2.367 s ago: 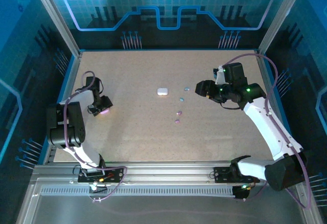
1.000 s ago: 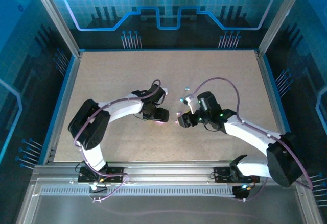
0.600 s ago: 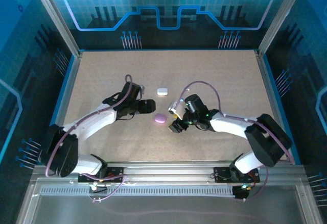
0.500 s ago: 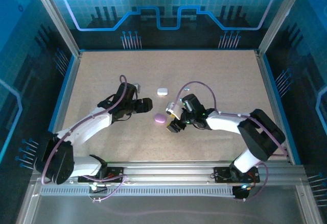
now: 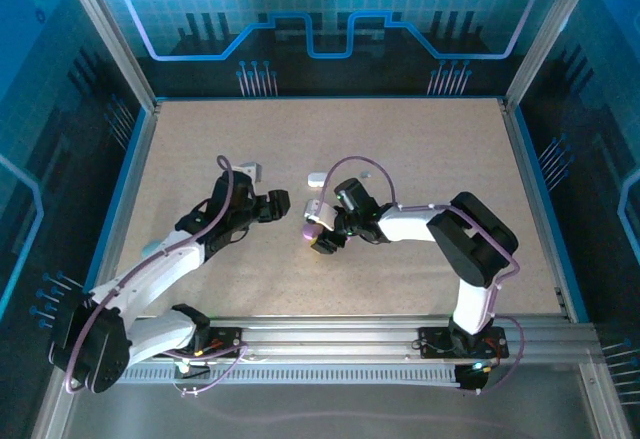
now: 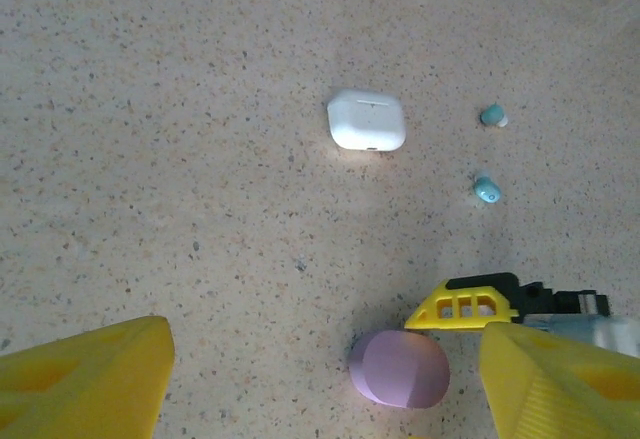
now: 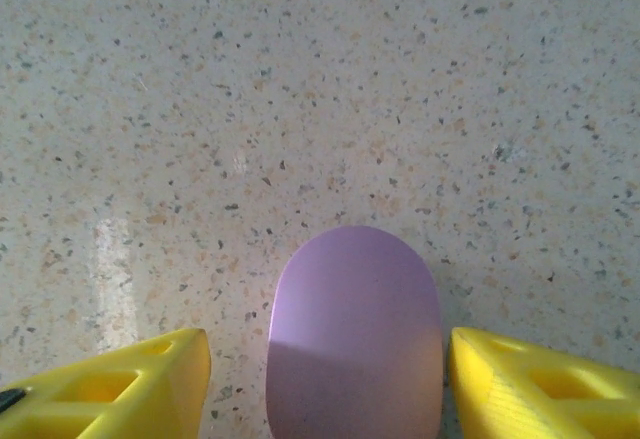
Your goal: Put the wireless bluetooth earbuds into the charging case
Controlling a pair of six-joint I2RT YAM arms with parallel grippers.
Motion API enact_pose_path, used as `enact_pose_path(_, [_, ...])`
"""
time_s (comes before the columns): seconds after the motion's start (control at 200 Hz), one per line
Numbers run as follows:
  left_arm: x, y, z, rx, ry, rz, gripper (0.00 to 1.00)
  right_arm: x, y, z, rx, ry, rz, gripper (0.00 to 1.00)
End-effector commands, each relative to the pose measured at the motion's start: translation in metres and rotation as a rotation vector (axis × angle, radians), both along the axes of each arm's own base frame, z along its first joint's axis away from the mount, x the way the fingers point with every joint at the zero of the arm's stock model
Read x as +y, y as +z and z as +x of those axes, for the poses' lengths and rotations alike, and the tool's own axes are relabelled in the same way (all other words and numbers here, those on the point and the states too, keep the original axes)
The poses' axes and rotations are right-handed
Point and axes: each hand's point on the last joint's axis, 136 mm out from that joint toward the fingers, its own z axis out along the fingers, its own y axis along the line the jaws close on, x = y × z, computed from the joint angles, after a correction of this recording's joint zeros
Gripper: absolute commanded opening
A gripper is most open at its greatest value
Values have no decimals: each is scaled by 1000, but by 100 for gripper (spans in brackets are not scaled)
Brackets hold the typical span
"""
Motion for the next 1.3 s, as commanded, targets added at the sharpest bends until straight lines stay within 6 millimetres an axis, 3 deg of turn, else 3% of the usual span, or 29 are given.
enact_pose_path(0.0, [8,14,6,-82,22,11,81,8,-5,-1,-26,44,-6,64])
enact_pose_path(0.22, [9,17,5,-102,22,10,83,8,-13,2,-23,37,-20,62])
enact_pose_path(0.38, [7,17,5,-101,13,4,83,5,-20,0,-17,36,-36,50])
enact_pose_path(0.495, [2,19,5,-103,-19,-11,80,4,-10,-2,-31,33,-23,39])
enact_pose_path(0.575, [-5,22,6,-114,-49,-38,80,5,10,-2,-45,24,12,34])
enact_pose_path(0.73, [-30,37,7,-123,-152,-133,80,1,78,-6,-130,-23,149,33])
enact_pose_path(0.79, [-45,52,7,-133,-219,-195,80,-8,107,-5,-188,-53,193,33])
enact_pose_path(0.916, [-78,89,6,-157,-365,-351,80,-31,148,-5,-281,-114,237,33])
enact_pose_path(1.086, [-116,132,-3,-167,-550,-484,80,-56,181,-7,-362,-173,254,33])
enact_pose_path(1.296, [-146,134,-17,-107,-686,-516,76,-72,212,-10,-418,-240,334,34])
